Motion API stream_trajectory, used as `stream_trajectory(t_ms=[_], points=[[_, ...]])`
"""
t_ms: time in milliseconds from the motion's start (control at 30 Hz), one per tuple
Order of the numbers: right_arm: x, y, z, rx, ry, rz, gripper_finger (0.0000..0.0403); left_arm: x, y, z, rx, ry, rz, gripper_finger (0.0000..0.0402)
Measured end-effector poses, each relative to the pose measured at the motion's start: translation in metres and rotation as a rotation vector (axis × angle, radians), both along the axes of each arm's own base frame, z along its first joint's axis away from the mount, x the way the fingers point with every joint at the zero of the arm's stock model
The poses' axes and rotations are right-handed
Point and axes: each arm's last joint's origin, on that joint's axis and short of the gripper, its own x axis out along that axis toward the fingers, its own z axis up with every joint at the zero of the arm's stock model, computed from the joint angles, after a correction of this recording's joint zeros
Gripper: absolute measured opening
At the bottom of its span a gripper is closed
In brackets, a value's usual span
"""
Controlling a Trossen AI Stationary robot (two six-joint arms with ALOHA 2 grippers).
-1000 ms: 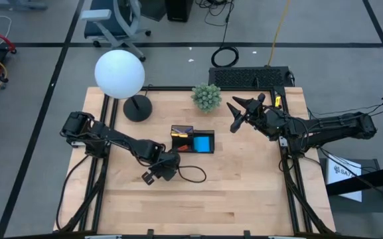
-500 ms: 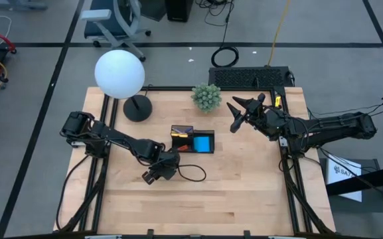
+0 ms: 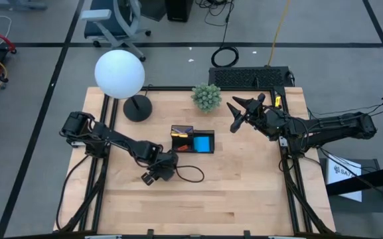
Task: Pick and place office supplies into organizer
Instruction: Put the binder clip into the desk organizer
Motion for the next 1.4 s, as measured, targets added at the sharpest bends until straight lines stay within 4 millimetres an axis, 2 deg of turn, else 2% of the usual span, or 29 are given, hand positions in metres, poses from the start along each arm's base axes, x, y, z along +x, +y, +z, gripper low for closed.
stream_trajectory(t_ms=[433, 1400], points=[[0.000, 0.000, 0.000, 0.000, 0.000, 0.000, 0.0153, 0.001, -0.004, 0.001, -0.025, -0.017, -0.003, 0.0137], [0.000, 0.000, 0.000, 0.000, 0.000, 0.000, 0.0153, 0.001, 0.002, -0.013, 0.008, 0.055, 0.006, 0.0136]])
